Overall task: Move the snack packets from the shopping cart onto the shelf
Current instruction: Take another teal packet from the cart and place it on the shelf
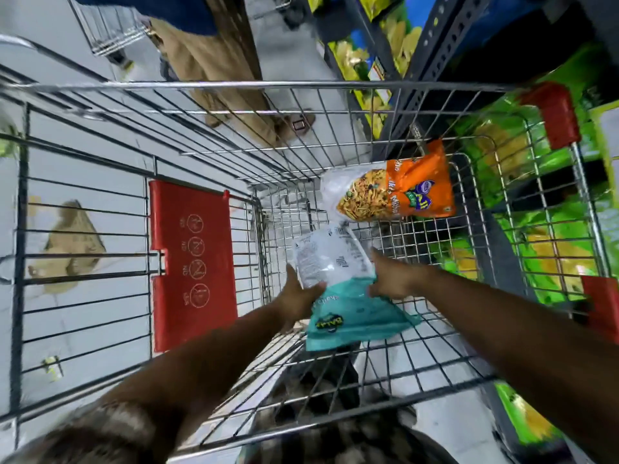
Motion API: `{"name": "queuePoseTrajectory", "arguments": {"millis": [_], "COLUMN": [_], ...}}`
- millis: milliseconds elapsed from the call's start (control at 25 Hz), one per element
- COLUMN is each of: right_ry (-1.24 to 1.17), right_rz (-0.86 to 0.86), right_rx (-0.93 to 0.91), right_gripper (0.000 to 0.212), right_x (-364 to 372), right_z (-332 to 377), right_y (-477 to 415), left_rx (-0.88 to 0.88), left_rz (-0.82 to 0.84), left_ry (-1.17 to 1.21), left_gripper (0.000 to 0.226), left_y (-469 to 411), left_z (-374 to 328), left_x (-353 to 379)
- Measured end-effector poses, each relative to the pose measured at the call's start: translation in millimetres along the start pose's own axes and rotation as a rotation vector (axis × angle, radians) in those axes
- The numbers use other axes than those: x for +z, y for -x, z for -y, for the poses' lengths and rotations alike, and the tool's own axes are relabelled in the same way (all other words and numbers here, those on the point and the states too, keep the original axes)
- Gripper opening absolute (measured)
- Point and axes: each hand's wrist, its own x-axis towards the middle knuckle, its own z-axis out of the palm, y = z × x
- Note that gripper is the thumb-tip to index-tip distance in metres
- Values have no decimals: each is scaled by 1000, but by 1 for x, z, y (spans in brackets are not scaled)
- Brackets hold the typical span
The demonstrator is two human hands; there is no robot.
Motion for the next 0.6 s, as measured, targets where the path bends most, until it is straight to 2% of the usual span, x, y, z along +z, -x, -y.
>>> {"name": "queuePoseTrajectory", "arguments": {"millis": [80,240,280,320,400,480,600], "right_ry": [-215,-683,-842,-995,-1309,-1487,-1634], "right_rz": [24,32,17,-35,-100,-150,-322], "right_rx": [-36,3,19,11,-150,-407,-688], "right_gripper": [84,34,23,22,32,33,28], "right_x": [-16,-46,-49,-50,-50,-43,-23], "right_z": [10,29,29,28,25,20,9], "right_y": [18,78,101,123,163,204,279], "left_rx": [5,109,149,171,323,555,872], "left_rz": [34,59,61,74,132,110,140], "left_ry": [-55,-175,-175,-157,-198,-287,-496], "left_gripper": [67,20,25,35,50,57,49], "left_y": [16,67,89,106,142,176,233], "left_z": [-19,-64,-75,-84,-100,-118,-141], "left_x": [-13,-19,-16,-11,2,21,74]}}
